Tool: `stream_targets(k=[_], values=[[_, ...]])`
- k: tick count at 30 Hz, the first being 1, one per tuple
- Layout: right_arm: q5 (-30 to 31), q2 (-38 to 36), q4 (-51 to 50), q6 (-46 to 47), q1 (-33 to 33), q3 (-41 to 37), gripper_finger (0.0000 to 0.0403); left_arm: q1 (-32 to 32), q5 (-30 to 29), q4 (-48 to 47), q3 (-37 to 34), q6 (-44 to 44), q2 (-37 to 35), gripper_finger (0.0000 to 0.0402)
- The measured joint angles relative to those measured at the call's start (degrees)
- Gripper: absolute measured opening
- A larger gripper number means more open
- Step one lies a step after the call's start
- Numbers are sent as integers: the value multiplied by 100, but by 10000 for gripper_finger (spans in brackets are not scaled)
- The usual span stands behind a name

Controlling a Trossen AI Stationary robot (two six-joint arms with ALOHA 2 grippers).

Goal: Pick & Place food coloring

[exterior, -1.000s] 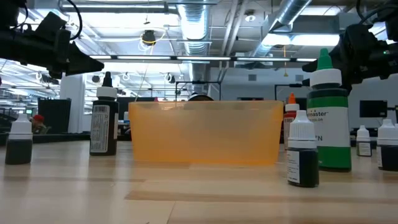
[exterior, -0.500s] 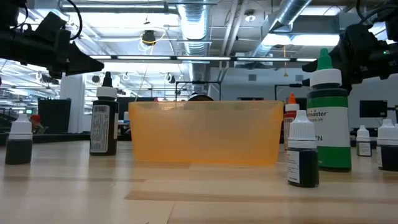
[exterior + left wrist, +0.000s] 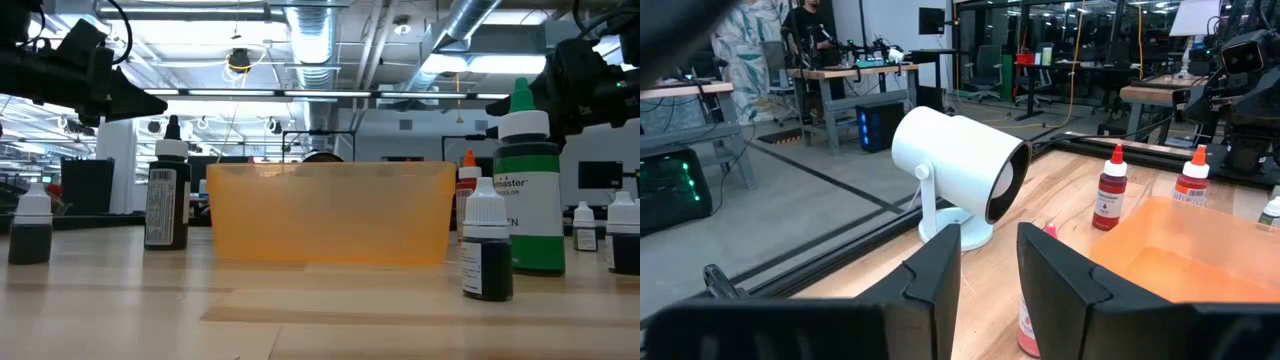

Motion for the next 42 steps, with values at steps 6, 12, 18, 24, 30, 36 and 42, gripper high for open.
stream_targets(k=[6, 12, 18, 24, 30, 36, 42], values=[[-2, -1, 0, 0, 0, 1, 265, -2, 0, -1, 1, 0, 0, 93], [0, 1, 0, 0, 0, 1, 265, 0, 1, -1, 1, 0, 0, 93], [-2, -1, 0, -1, 0, 1, 265, -1, 1, 0, -1, 0, 0, 93], [-2, 0, 0, 0, 0, 0, 265, -1, 2, 0, -1, 0, 0, 93], [-1, -1, 0, 0, 0, 0, 265, 1, 2, 2, -1, 0, 0, 93], [0, -1, 0, 0, 0, 1, 265, -1, 2, 2, 0, 0, 0, 93], [0, 0, 0, 7, -2, 1, 265, -2, 3, 2, -1, -432, 0, 93]])
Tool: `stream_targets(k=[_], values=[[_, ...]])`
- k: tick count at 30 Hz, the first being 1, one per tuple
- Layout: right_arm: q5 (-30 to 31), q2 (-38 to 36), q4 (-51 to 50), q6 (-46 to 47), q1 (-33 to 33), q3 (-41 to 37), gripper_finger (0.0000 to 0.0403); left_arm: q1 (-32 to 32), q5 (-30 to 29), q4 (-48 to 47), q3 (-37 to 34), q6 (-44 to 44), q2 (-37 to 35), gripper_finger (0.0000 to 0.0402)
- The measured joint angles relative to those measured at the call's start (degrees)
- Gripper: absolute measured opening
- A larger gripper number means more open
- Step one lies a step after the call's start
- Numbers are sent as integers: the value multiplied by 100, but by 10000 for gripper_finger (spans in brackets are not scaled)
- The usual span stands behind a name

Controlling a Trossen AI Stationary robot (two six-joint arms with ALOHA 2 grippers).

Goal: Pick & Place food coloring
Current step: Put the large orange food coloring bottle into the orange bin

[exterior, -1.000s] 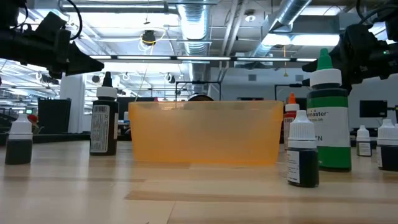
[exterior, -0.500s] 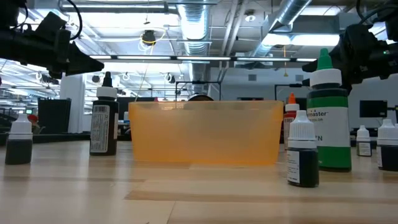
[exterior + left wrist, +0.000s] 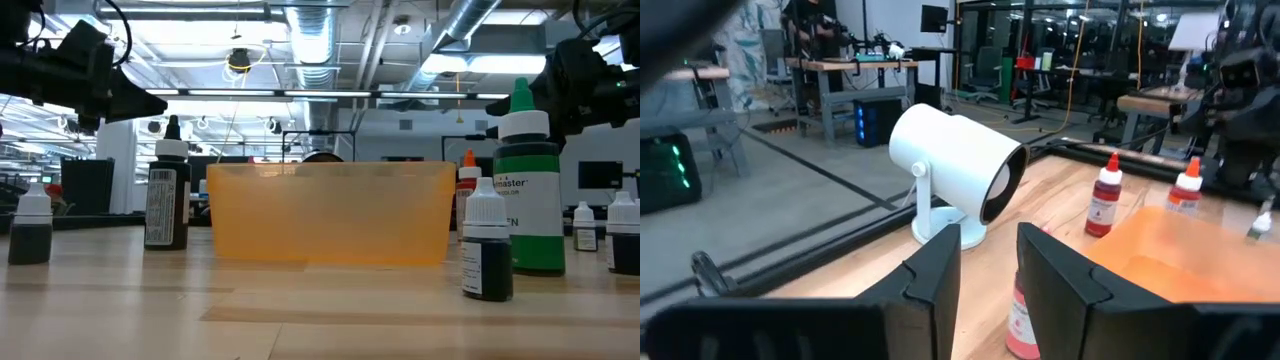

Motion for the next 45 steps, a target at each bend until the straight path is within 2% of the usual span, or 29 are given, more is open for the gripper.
stream_targets(k=[3, 10, 12, 17, 23, 26, 29, 33, 38, 41, 45], values=[[0, -1, 0, 371, 2, -1, 265, 0, 1, 0, -1, -249, 0, 93], [191, 1, -14, 2124, -106, 49, 265, 0, 1, 0, -1, -269, 0, 93], [301, 1, 36, 2272, -198, 133, 265, 0, 1, 0, 0, -362, 0, 93], [308, 1, 618, 1631, -450, 351, 265, 0, 93, 2, -1, -569, 0, 93], [293, 58, 530, 60, -492, 1132, 265, 1, 463, 2, -3, -583, 0, 93], [314, 331, -198, -660, -400, 1703, 265, 0, 599, 4, -3, -681, 0, 93], [337, 725, -1369, -844, -361, 2366, 265, -2, 713, 7, -3, -834, 0, 93], [339, 1404, -3074, -496, -365, 3196, 265, -4, 856, 9, -3, -874, 0, 93], [314, 2252, -4654, 64, -365, 4040, 265, -2, 851, 9, -3, -873, 0, 93], [293, 2710, -5255, 327, -365, 4415, 265, -2, 849, 11, -3, -873, 0, 93], [176, 3261, -5585, 341, -365, 4700, 265, -2, 849, 11, -3, -871, 0, 93]])
